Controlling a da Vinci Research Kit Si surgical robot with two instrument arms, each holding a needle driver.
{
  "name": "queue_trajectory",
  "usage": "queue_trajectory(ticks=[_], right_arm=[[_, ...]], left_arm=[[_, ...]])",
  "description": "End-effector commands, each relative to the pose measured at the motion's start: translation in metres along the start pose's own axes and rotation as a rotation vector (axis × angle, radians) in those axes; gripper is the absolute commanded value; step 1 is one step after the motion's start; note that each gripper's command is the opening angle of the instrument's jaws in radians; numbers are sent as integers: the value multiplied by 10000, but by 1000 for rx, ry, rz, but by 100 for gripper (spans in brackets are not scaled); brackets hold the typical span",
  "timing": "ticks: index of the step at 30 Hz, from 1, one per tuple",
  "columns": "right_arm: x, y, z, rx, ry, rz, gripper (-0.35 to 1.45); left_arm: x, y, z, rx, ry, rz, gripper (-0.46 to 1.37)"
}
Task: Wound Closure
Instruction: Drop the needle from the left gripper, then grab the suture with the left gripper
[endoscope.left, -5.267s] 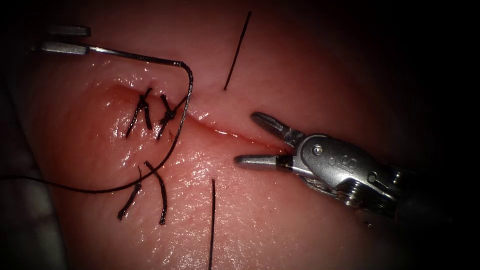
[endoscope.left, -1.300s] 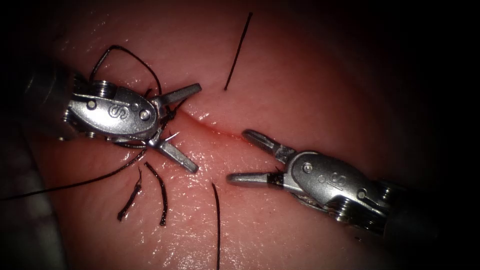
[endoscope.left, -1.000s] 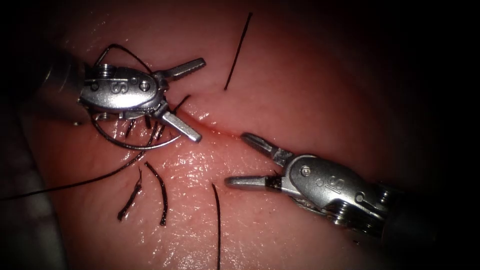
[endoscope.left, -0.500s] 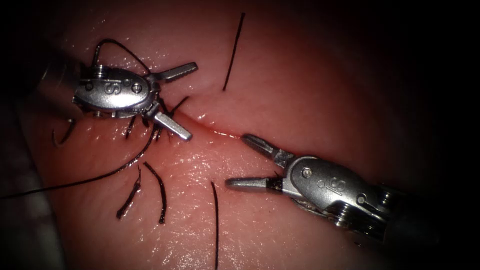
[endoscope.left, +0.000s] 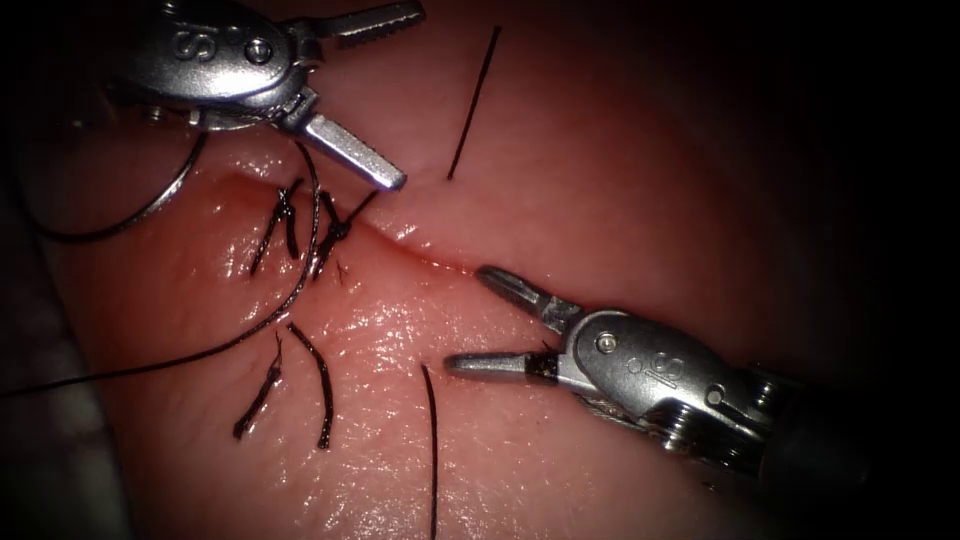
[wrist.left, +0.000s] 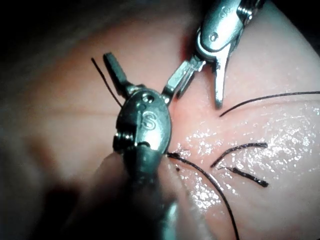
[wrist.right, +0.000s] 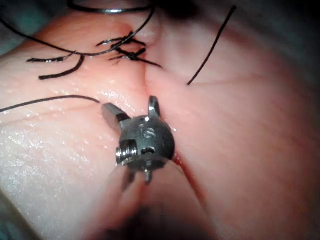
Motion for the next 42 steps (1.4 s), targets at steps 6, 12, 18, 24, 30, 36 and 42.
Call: queue_trajectory(ticks=[6, 12, 18, 24, 30, 36, 42], right_arm=[[0, 2, -2, 11, 0, 0, 136], [4, 7, -2, 11, -2, 5, 136], [12, 21, -2, 12, -7, 23, 135], [15, 37, 1, 13, -9, 27, 135], [17, 49, 4, 15, -11, 29, 135], [19, 56, 6, 16, -12, 27, 134], [19, 61, 6, 17, -12, 30, 134]], left_arm=[[21, 15, -11, 24, -20, 9, 94], [8, 45, -16, 25, -149, 35, 94], [-13, 68, -23, 55, -204, 90, 95], [-26, 76, -33, 64, -252, 188, 94], [-35, 83, -39, 63, -287, 260, 92], [-41, 95, -39, 60, -309, 368, 90], [-46, 120, -35, 75, -332, 457, 89]])
